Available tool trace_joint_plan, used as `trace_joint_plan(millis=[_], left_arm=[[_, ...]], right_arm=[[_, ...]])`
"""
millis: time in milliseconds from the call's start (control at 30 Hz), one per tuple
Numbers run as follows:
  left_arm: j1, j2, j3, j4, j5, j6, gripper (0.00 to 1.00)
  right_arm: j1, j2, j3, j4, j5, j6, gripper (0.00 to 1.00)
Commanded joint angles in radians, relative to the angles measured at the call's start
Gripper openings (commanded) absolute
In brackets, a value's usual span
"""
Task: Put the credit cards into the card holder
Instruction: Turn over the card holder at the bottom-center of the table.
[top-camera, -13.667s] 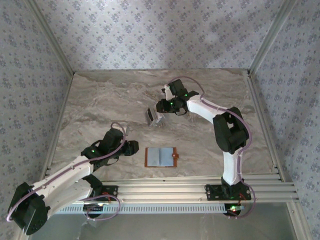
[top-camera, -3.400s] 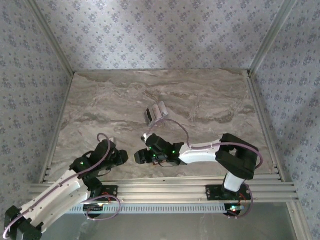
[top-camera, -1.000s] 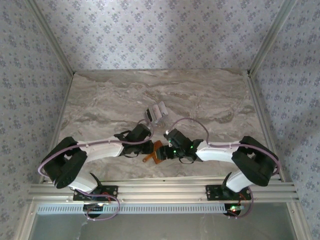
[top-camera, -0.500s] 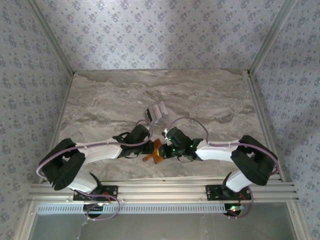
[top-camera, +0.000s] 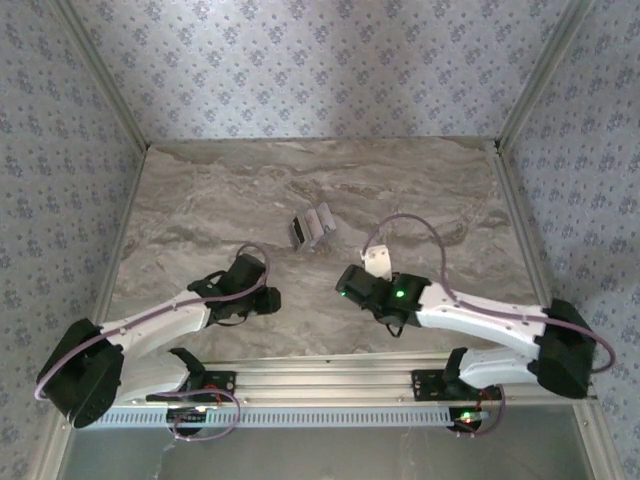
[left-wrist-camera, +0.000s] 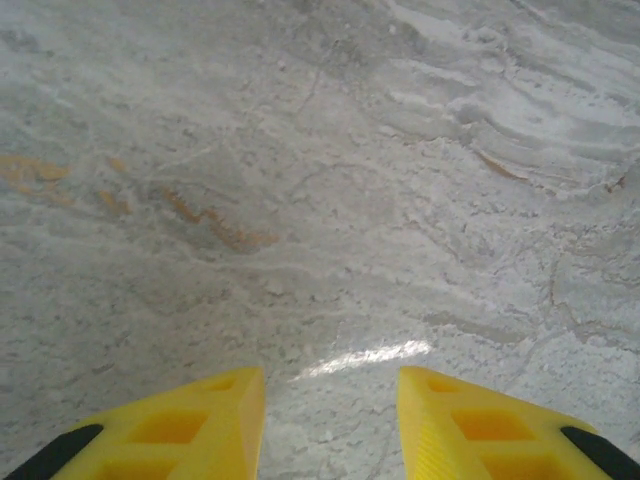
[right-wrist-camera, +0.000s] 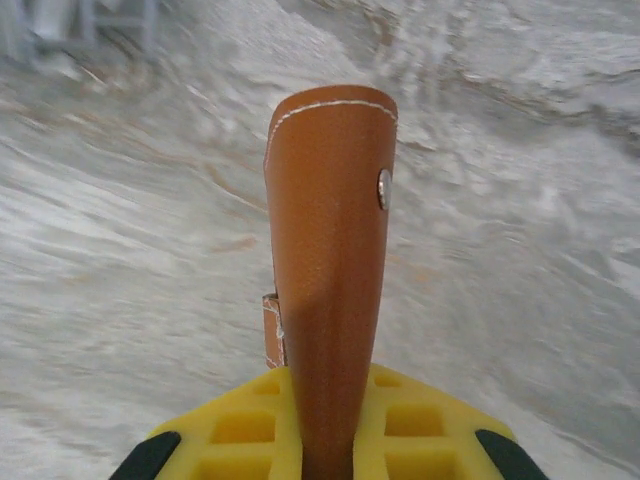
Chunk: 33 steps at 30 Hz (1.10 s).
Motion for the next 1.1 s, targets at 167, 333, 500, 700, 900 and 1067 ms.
trace_joint_plan(millis=[167, 333, 500, 700, 900, 1067], left_arm=[[0.019, -0.016, -0.015, -0.045, -0.004, 0.011, 0.4], [0.037, -0.031, -0.014, -0.059, 0.002, 0.011, 0.43], [0.067, -0.064, -0.016, -0.066, 0.033, 0.009, 0.46], [0.064, -0.054, 0.02, -0.05, 0.088, 0.041, 0.51], [-0.057, 0.086, 0.157, -0.032, 0.06, 0.068, 0.59], [-0.134, 0.251, 0.292, -0.031, 0.051, 0.096, 0.63]], right_arm=[[0.132, 0.458, 0.241, -0.253, 0.172, 0.198, 0.03], [0.157, 0.543, 0.288, -0.062, 0.036, 0.062, 0.44], [0.142, 0.422, 0.195, 0.21, -0.188, -0.091, 0.63], [0.04, 0.154, 0.053, 0.234, -0.24, -0.141, 0.66], [-0.088, 0.011, -0.058, 0.204, -0.278, -0.154, 0.56], [-0.176, -0.072, -0.157, 0.316, -0.431, -0.199, 0.48]])
